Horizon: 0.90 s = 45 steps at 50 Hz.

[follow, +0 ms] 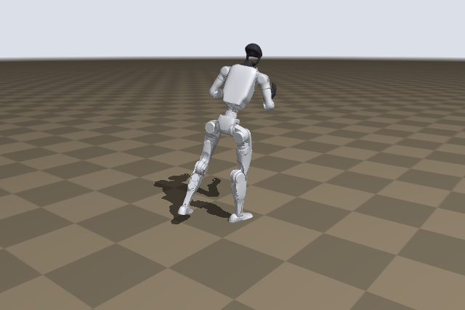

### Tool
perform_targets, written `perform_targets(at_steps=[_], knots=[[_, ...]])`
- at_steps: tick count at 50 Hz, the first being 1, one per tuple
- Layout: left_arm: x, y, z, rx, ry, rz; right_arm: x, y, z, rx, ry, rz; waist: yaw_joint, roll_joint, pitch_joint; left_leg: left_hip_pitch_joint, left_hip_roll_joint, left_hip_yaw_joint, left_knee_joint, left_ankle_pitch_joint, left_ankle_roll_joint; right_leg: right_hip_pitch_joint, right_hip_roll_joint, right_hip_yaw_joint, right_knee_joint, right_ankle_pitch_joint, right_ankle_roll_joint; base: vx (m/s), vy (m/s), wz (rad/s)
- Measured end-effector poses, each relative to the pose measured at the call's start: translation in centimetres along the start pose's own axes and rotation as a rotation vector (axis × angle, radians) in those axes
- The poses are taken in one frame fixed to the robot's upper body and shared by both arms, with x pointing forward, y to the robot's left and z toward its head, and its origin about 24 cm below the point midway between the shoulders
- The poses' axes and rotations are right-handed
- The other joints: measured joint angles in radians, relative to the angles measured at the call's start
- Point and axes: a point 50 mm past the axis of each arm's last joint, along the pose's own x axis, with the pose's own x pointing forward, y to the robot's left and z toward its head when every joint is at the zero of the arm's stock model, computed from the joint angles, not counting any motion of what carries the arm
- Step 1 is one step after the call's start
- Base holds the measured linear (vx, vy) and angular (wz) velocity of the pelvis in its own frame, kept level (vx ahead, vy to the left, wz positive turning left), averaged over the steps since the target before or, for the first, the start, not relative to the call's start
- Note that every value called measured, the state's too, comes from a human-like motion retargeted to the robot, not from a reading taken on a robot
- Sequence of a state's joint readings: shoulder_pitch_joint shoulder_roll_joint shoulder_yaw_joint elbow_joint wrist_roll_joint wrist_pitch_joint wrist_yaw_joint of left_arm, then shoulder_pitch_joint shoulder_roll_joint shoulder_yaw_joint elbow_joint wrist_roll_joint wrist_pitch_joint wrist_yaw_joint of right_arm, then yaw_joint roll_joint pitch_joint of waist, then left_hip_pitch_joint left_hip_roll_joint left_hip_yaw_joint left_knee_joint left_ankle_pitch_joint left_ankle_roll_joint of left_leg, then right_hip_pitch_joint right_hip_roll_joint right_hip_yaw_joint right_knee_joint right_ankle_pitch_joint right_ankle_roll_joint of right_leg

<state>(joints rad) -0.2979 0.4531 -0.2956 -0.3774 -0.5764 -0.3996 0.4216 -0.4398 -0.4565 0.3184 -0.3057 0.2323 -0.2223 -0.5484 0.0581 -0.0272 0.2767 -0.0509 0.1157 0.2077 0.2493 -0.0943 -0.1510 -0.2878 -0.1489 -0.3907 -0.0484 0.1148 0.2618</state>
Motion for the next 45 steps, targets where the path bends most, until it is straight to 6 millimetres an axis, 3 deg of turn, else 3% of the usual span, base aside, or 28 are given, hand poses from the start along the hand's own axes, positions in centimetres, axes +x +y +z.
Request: perform_targets(at_steps=[6, 17, 25, 36, 45], knots=[[0.2, -0.3, 0.0, -0.005, -0.003, -0.013, -0.5, -0.8, -0.2, -0.041, 0.021, 0.016, -0.010, 0.033, 0.007, -0.003, -0.059, 0.000, -0.144, 0.007, 0.033, 0.028, -0.008, 0.033, 0.031, -0.044, 0.000, 0.25, -0.13, -0.25], [-0.5, 0.6, 0.1, 0.008, -0.005, 0.029, -1.2, -1.0, -0.5, -0.051, 0.043, 0.030, -0.002, 0.094, 0.014, -0.059, -0.109, -0.056, -0.337, 0.059, -0.018, 0.104, 0.002, 0.143, 0.096, -0.110, 0.000, 0.26, 0.02, -0.61], [-1.0, 1.5, 0.5, 0.004, -0.018, 0.092, -1.5, -0.9, -0.5, -0.086, 0.038, 0.059, -0.010, 0.093, 0.036, -0.120, -0.124, -0.040, -0.337, 0.059, -0.004, 0.152, -0.036, 0.239, 0.191, -0.161, 0.000, 0.26, 0.10, -0.65], [-1.1, 1.9, 0.6, -0.024, -0.017, 0.116, -1.7, -0.5, -0.6, -0.078, 0.055, 0.111, 0.006, 0.083, 0.057, -0.179, -0.056, 0.043, -0.337, 0.076, -0.016, 0.189, -0.020, 0.347, 0.297, -0.207, -0.002, 0.26, 0.11, -0.66], [-1.6, 2.2, 0.9, -0.009, -0.017, 0.126, -3.0, -0.8, -1.0, -0.061, 0.102, 0.112, 0.004, 0.079, 0.010, -0.166, 0.019, 0.231, -0.337, 0.054, -0.077, 0.277, 0.016, 0.381, 0.319, -0.231, -0.022, 0.36, 0.21, -0.30]])
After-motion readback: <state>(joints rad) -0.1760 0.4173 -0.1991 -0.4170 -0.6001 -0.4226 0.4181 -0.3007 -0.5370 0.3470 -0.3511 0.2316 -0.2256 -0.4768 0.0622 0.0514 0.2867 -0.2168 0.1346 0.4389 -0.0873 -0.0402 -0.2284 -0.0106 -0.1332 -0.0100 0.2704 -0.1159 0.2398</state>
